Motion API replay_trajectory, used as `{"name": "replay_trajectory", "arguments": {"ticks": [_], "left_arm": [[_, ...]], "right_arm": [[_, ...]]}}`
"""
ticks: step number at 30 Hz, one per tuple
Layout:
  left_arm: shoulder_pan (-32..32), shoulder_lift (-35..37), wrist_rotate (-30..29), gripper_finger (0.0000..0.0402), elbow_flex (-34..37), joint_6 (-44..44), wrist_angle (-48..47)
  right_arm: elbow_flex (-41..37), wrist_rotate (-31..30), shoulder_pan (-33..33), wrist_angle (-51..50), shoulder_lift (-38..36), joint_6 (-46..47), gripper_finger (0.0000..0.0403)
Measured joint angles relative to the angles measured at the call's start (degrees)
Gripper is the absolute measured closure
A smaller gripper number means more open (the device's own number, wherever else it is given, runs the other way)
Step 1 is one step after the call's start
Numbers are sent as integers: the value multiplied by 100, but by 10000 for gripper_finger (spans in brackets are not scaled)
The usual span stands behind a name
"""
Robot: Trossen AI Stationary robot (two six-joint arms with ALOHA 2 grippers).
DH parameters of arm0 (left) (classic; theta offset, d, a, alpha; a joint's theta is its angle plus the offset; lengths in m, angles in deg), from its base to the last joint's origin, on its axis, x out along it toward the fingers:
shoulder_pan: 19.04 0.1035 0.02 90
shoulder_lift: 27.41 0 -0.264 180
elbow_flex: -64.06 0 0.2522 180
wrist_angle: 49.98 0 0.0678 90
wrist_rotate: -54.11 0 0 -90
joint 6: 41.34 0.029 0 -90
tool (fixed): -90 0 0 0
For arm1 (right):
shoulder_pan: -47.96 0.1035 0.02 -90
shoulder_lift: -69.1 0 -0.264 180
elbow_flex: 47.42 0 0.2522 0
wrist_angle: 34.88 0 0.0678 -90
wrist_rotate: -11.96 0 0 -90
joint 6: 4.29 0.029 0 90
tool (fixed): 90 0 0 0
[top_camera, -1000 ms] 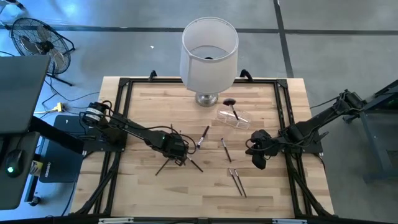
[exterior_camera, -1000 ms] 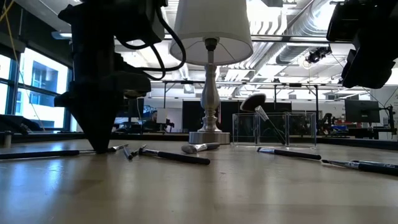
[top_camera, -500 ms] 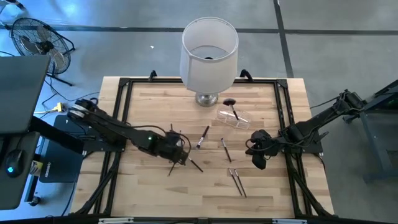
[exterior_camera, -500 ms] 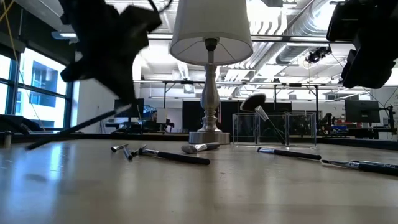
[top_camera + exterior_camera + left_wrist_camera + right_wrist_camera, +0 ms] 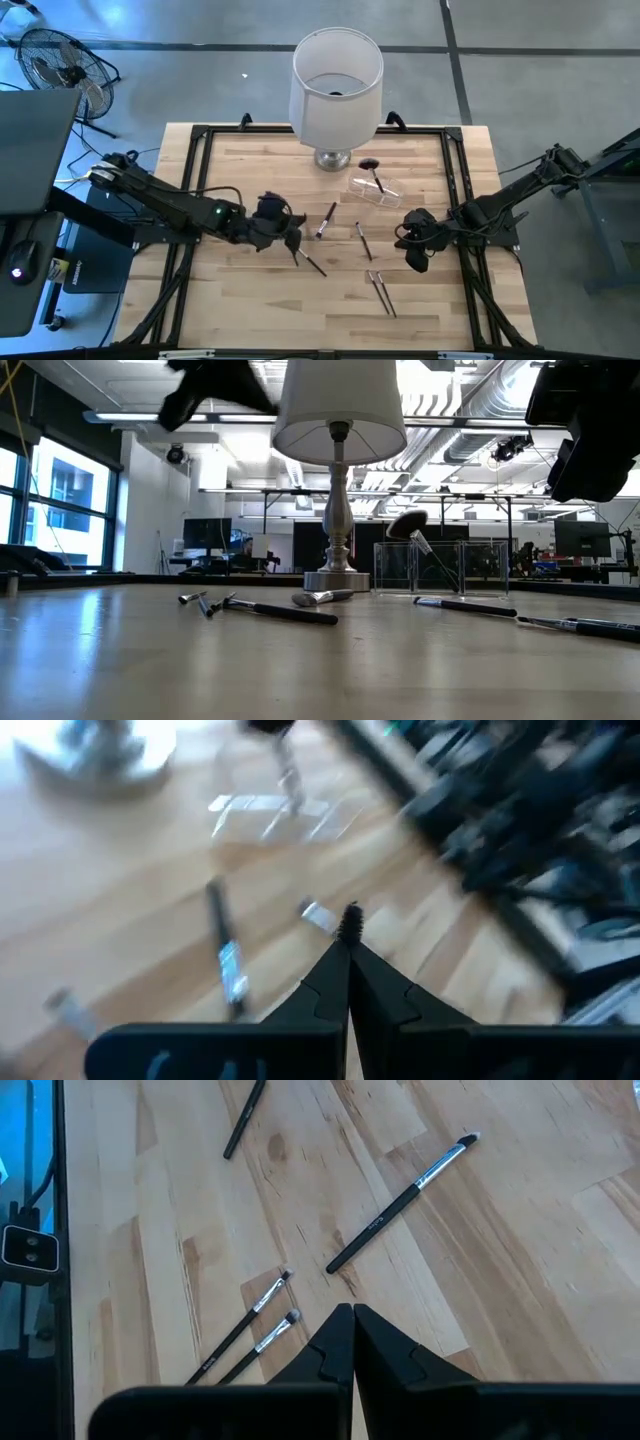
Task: Put items in baskets/containers
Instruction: Put the black lash brush into the transparent organizer
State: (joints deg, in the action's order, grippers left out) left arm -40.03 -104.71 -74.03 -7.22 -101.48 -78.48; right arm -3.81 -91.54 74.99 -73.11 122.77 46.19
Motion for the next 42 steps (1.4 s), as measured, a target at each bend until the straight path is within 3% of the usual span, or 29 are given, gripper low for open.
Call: {"name": "replay_trajectory", "arguments": {"ticks": [5,11,16,23,35,38,42], "left_arm": [[60,-4,-414,401,11,708,584],[466,-37,-217,401,13,1637,1221],[970,-138,318,401,11,2704,1777],[1721,-560,1580,401,11,4048,2907],[2677,-1515,3002,401,17,4684,4206],[2785,-1765,3044,401,-205,4736,4551],[2863,-1856,3207,401,-588,5323,4336]], "right_arm": [[0,-27,0,2,0,0,402],[0,-290,2,2,0,56,402],[0,-266,2,-2,0,340,402],[0,417,4,-184,0,584,402],[0,-26,4,-100,0,1133,402],[0,-131,4,-95,-1,1260,402],[0,-271,3,-94,0,1325,402]]}}
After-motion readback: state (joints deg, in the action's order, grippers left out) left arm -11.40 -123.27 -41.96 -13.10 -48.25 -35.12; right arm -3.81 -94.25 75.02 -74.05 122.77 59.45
